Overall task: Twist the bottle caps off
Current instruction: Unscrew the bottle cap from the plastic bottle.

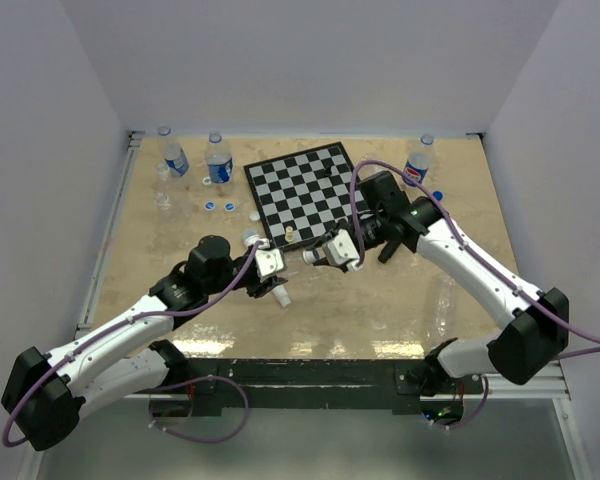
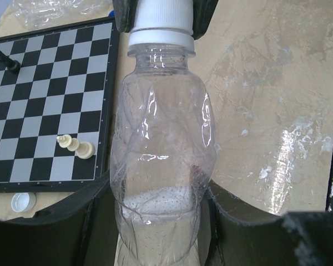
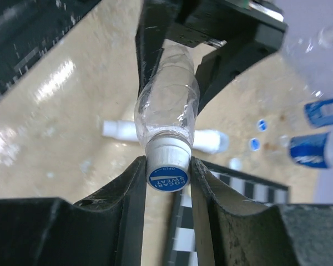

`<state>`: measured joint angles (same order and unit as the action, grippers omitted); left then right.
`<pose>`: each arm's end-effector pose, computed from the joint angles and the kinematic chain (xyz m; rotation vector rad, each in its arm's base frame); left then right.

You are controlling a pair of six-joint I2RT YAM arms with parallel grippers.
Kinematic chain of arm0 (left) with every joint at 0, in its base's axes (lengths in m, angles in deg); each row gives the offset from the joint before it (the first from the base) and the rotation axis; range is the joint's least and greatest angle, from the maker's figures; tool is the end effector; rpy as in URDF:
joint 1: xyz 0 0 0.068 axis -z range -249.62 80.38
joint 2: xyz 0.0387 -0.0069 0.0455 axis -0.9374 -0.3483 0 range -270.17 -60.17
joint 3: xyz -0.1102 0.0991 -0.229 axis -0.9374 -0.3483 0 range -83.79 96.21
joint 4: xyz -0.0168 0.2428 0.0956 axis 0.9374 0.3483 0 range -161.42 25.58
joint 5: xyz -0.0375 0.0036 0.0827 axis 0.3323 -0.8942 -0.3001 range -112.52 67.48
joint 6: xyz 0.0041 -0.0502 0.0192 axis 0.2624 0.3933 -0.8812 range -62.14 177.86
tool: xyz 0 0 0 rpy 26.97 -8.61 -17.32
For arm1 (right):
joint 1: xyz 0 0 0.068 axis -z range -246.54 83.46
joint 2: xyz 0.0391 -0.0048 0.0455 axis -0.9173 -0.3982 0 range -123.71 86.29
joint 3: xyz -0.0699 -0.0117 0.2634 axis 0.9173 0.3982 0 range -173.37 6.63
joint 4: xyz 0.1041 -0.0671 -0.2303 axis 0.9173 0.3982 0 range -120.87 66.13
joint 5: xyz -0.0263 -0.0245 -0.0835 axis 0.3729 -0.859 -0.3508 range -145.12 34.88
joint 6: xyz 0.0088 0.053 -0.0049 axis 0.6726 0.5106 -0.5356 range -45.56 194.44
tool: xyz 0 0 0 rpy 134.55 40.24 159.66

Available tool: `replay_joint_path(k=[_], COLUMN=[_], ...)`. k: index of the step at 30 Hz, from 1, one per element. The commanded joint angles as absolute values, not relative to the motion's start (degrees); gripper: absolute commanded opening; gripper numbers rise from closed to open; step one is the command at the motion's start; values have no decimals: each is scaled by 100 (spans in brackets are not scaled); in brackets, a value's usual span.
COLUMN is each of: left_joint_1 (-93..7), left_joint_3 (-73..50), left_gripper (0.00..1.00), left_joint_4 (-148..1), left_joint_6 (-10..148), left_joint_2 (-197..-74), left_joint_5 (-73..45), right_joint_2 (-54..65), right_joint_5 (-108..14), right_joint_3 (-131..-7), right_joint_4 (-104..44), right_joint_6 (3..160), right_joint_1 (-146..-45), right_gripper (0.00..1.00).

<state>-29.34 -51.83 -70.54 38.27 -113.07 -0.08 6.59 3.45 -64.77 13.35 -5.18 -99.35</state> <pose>0.1516 -0.1462 0.2528 1.2027 1.5628 -0.6187 0.2190 0.1774 0.3237 -1.9212 0.8159 0.7791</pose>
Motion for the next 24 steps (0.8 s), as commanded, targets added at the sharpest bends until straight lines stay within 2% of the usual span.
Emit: replay_joint_path(k=[1, 6, 8, 10, 13, 16, 19, 24], left_joint_1=[-2963, -2919, -2927, -2927, -2927, -2927, -2919, -2927], left_joint_3=[-5092, -5092, -5092, -5092, -5083, -5092, -5092, -5092], left_gripper=[5, 5, 5, 5, 5, 5, 5, 5], left_joint_4=[-7468, -7476, -7476, -7476, -7468, -7468, -7459, -7459], left_joint_6=[3897, 3897, 3897, 3906, 3906, 3906, 3914, 3914], left_joint_2=[-11237, -11272, -11281, -11290, -11290, -11299, -11316, -11308], left_joint_5=[60, 95, 112, 130, 130, 130, 121, 113], right_joint_2=[912, 1096, 1184, 1246, 1299, 1351, 1413, 1413], right_joint_5=[-414, -406, -300, -186, -168, -89, 191, 210], right_joint_3=[-6465, -6193, -6096, -6017, -6034, -6087, -6140, -6228], right_joint_4=[2098, 1703, 1580, 1300, 694, 289, 17, -169], right_joint_6=[-3086, -2525, -2278, -1561, -58, 1148, 2070, 3836], right_joint_1=[-9994, -9985, -9985, -9967, -9967, -9932, -9766, -9449], right_gripper=[3, 1, 4, 15, 48, 67, 75, 75])
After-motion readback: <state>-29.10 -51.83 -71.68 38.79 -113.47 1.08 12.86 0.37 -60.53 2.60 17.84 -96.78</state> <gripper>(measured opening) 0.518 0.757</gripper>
